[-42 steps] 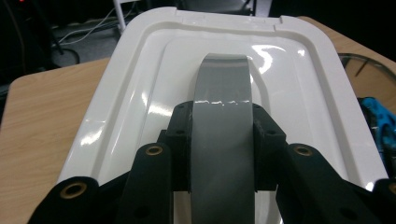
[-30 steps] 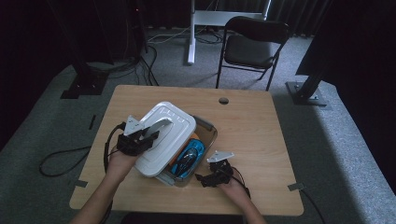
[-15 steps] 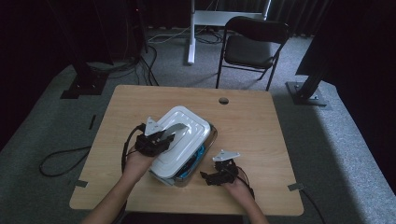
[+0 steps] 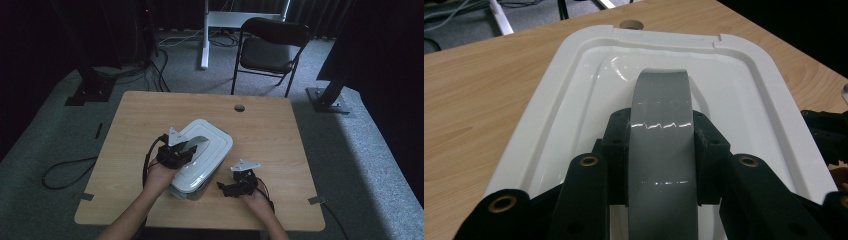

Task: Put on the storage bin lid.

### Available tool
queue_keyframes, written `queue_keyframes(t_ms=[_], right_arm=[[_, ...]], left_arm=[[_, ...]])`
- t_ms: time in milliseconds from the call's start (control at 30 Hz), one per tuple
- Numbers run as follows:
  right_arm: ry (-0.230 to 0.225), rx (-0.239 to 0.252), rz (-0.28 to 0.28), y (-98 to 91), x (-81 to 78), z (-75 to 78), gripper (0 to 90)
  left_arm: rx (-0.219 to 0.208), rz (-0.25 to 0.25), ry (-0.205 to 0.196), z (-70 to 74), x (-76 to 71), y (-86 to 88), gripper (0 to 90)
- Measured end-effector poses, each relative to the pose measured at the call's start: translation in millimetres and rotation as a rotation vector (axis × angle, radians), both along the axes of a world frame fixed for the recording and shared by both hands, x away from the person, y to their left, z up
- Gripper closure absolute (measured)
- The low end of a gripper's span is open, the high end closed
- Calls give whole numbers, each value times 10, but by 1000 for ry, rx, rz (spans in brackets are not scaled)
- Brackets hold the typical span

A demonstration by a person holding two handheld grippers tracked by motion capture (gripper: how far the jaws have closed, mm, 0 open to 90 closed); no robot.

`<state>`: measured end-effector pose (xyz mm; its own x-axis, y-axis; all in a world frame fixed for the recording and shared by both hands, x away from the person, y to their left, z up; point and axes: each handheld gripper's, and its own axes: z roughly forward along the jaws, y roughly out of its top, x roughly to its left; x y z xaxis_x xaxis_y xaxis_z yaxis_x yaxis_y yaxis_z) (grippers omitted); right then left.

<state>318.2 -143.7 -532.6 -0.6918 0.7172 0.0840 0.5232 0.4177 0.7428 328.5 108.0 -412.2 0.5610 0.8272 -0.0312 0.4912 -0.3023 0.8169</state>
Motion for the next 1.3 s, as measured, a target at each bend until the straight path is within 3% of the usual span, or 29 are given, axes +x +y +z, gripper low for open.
queue_keyframes(t_ms=[200, 367, 733, 867, 1100, 1300], right_arm=[[2, -5, 2, 2, 0, -4, 118], [2, -7, 2, -3, -2, -3, 118], [7, -6, 1, -4, 6, -7, 118], [12, -3, 1, -9, 10, -11, 118], [11, -3, 4, -13, 0, -4, 118], [11, -1, -2, -42, 2, 4, 118]], left_arm=[[-24, 17, 4, -22, -33, -7, 674], [-12, 13, -10, -18, -75, -53, 674], [-29, 37, -4, -44, -75, -69, 673], [3, 23, -13, -63, -87, -118, 672], [-31, 24, 22, -78, -45, -67, 670], [-33, -9, 20, -75, -31, -57, 637]])
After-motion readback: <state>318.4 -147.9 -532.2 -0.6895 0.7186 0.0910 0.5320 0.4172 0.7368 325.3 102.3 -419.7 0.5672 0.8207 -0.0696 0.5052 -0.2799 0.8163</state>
